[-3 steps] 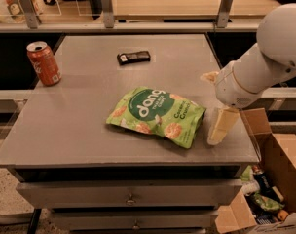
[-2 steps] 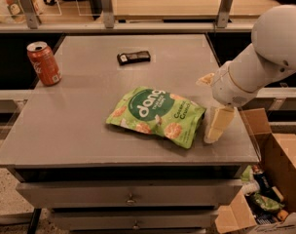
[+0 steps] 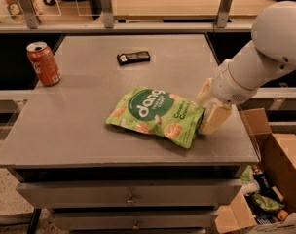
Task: Move green rice chip bag near rxbar chocolate
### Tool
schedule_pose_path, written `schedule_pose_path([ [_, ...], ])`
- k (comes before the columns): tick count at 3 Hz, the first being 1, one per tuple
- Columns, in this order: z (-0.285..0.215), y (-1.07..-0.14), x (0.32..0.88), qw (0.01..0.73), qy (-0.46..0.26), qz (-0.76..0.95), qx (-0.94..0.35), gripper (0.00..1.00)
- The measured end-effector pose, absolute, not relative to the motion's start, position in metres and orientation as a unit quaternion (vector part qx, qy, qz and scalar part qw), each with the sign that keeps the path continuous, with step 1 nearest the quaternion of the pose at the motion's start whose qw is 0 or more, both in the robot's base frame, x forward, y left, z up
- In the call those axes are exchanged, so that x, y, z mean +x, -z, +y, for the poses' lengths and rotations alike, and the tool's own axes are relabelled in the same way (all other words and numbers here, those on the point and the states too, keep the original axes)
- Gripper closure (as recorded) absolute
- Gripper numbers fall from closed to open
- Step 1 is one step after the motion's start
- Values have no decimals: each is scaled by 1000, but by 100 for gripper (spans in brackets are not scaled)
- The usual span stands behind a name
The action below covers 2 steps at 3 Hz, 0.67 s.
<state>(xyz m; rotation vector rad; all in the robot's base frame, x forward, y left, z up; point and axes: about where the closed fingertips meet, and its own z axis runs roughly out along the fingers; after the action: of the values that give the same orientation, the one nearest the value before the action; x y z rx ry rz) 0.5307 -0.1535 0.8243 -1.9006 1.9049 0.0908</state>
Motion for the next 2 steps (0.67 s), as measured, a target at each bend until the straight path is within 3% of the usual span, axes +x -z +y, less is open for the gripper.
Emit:
schedule_pose_path([
  [1,-153,-828,531,223,-33,690,-688,85],
  [2,-153,-829,530,222,-33,689,-689,100],
])
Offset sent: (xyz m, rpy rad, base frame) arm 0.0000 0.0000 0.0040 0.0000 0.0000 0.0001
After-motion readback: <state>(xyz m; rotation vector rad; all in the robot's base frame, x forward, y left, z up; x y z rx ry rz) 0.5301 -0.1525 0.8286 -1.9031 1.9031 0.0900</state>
